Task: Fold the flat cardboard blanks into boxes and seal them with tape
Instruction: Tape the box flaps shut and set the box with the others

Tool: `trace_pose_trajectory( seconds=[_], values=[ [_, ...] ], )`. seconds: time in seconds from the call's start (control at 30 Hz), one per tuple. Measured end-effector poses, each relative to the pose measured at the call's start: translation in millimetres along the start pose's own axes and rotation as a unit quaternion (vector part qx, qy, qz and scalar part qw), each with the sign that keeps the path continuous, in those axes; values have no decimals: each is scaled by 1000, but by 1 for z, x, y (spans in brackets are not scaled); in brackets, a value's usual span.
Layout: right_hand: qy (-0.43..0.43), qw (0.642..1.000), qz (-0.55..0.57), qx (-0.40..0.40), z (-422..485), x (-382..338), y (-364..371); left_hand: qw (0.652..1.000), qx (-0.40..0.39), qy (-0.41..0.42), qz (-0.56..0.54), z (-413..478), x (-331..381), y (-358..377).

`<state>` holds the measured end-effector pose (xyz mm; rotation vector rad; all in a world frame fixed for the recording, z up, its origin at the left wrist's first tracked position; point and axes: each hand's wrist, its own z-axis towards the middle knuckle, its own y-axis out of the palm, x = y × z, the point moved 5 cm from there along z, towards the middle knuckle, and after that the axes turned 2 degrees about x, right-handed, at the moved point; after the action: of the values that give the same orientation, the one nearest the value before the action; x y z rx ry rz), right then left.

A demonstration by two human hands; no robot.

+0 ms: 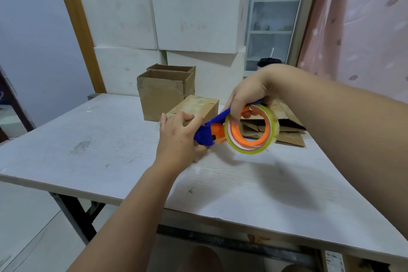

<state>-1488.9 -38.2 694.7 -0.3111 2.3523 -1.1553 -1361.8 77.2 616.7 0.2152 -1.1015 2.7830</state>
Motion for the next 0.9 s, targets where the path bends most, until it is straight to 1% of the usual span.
trace_pose_trajectory(
  seconds=[0.17, 0.3, 0.37, 0.47, 0.57, 0.67, 0.77, 0.9],
  values=[
    [8, 984, 145, -99, 3, 37, 30, 998, -41, 43, -12, 5, -7, -6],
    [-18, 967, 209, -148, 13, 60, 60, 991, -128, 47, 7, 5, -12, -3],
    [-30, 949, 265, -169, 17, 69, 73, 988, -138, 62, 25, 5, -11, -4],
    [-38, 908, 356, -219, 16, 79, 89, 985, -146, 81, 47, 8, -9, -5],
    [-51, 879, 407, -243, 15, 86, 100, 985, -136, 97, 42, 10, -8, -7],
    [-67, 862, 446, -233, 15, 92, 106, 987, -103, 113, 37, 9, -7, -8],
    [-92, 853, 463, -222, 15, 98, 108, 990, -77, 111, 33, 7, -7, -6],
    [-86, 844, 486, -208, 16, 106, 109, 996, -39, 83, 13, 6, -7, -4]
  ],
)
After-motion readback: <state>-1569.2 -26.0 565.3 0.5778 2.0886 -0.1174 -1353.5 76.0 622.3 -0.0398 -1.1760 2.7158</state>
